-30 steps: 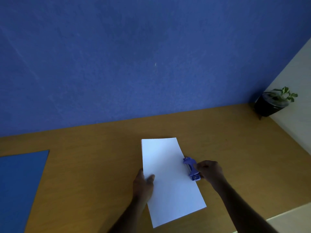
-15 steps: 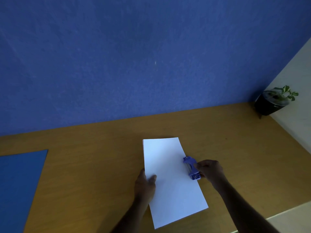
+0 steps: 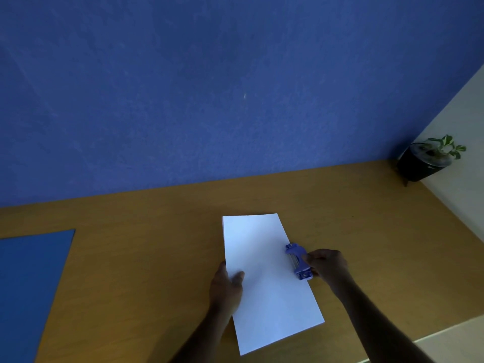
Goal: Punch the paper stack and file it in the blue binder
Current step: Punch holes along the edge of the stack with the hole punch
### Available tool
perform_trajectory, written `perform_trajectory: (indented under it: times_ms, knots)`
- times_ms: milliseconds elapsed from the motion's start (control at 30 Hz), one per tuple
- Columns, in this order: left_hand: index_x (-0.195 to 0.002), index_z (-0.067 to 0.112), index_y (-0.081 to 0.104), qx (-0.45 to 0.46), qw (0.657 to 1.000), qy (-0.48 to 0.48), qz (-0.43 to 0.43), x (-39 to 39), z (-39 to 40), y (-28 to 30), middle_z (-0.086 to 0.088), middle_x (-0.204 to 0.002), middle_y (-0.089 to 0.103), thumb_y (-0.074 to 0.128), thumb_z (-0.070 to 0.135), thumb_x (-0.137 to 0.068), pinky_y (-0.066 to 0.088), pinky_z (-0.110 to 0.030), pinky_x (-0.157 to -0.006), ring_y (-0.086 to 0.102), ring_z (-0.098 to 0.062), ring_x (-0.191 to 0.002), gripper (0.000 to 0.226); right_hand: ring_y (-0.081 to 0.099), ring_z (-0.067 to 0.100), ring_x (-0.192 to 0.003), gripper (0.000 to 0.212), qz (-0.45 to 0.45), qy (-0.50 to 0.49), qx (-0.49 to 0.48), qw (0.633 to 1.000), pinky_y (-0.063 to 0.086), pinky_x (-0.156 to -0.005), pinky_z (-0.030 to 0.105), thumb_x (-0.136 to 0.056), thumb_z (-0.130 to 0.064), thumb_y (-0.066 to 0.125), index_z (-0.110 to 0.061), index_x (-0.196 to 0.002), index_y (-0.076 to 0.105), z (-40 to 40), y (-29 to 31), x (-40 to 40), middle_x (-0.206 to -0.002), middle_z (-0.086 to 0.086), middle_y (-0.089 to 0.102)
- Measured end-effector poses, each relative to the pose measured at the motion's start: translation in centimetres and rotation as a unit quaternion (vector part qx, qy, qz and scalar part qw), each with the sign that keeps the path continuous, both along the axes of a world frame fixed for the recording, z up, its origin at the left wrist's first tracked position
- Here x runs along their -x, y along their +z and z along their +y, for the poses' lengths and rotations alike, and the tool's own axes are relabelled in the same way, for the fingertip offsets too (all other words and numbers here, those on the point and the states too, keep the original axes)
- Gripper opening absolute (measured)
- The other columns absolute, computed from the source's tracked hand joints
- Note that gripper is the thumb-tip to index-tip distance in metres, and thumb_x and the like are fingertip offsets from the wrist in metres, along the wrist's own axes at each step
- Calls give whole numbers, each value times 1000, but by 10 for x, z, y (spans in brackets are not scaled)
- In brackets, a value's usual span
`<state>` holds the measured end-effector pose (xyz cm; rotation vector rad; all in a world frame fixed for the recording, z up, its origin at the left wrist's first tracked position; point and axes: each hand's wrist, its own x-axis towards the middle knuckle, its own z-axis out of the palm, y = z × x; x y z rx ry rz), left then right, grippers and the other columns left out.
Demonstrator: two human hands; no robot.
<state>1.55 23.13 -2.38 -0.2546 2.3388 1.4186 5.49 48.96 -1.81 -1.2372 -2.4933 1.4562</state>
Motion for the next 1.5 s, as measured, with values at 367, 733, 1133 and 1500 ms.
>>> perform_trajectory:
  times_ms: [367,733,1133,1500]
  knots:
    - [-146,6,36,17,1000,-9,5,-3,0,1,-10,-148,47,62,31,-94,36,-34,-111,46,-28,-136,63,74,34,-71,10,-8,1,7,1000,61,-74,53,-74,-23,84,-20,-67,77,-1,3,0,-64,8,74]
    - [-145,6,39,28,1000,-12,-3,-3,-1,3,-9,-146,49,61,32,-94,37,-31,-109,48,-27,-134,61,67,28,-59,17,-21,-12,36,999,60,-68,45,-71,-21,85,-9,-70,73,2,6,10,-63,15,71]
    - [-143,9,43,36,999,-14,-9,-3,0,2,-7,-143,53,60,31,-95,39,-24,-103,52,-23,-130,55,57,44,-105,51,-15,5,-269,963,47,-86,47,-98,-52,42,-5,-109,60,-17,-2,46,-109,25,64]
    - [-151,9,29,67,997,-22,-25,-1,3,-8,-7,-155,38,52,41,-98,29,-26,-113,39,-22,-141,65,51,45,-113,47,-63,-12,-291,955,39,-94,53,-100,-48,36,-12,-126,50,-18,-24,54,-123,26,57]
